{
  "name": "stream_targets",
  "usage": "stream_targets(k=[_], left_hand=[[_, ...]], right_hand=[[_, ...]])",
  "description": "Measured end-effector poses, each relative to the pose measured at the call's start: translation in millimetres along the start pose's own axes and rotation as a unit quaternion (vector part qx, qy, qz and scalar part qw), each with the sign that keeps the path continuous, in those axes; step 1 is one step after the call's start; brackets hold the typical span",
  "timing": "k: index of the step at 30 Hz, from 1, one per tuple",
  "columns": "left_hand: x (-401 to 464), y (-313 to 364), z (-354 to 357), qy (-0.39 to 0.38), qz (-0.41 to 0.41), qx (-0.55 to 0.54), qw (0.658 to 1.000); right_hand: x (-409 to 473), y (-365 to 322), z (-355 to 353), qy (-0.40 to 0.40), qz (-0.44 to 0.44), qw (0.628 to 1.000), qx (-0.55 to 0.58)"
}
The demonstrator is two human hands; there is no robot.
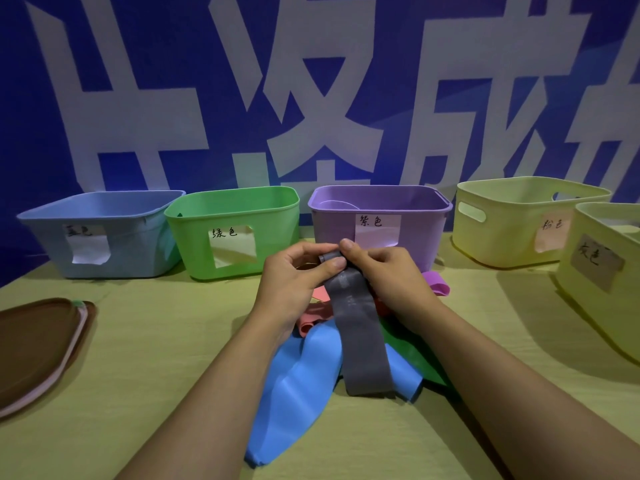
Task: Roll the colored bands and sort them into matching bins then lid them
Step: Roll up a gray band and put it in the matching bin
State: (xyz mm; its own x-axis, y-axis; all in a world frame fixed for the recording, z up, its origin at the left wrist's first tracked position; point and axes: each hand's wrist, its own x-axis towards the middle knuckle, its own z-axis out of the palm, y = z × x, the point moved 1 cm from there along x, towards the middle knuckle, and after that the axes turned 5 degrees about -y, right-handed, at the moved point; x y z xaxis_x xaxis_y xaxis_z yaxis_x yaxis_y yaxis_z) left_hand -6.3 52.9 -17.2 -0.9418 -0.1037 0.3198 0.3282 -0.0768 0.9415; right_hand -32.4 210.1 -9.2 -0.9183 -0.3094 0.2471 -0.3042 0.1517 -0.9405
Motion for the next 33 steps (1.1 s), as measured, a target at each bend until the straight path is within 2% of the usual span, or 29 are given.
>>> stream_targets(k=[7,12,17,20,24,28,33], left_hand=[[1.3,-3.1,-0.8,-0.019,-0.012,-0.024,0.999],[-2.2,1.1,2.8,-0.046,-0.050,-0.102,0.992],[-6.5,3.2,5.2,-0.063,-0.080,-0.121,0.987],[-7.7,5.2,5.5,-0.040,-0.072,-0.077,0.994],[-5.7,5.1,4.3,-0.001,0.001,0.043,0.999],[-7.4,8.4,5.6,0.021,-0.008,0.031,0.999],[-3.6,7.0,2.6,0.057,-0.030,0.032,0.997]], right_hand=[[0.0,1.3,-1.9,-0.028,-0.020,0.999,0.042],[1.4,0.1,-1.5,-0.036,-0.040,0.994,0.092],[1.0,-2.2,-3.2,-0.043,-0.047,0.992,0.112],[1.4,-1.8,-2.7,-0.044,-0.044,0.988,0.141],[1.1,-1.4,-2.1,-0.040,-0.026,0.983,0.177],[2.3,-1.2,0.4,-0.053,-0.035,0.982,0.179],[2.3,0.6,1.7,-0.078,-0.078,0.988,0.111]])
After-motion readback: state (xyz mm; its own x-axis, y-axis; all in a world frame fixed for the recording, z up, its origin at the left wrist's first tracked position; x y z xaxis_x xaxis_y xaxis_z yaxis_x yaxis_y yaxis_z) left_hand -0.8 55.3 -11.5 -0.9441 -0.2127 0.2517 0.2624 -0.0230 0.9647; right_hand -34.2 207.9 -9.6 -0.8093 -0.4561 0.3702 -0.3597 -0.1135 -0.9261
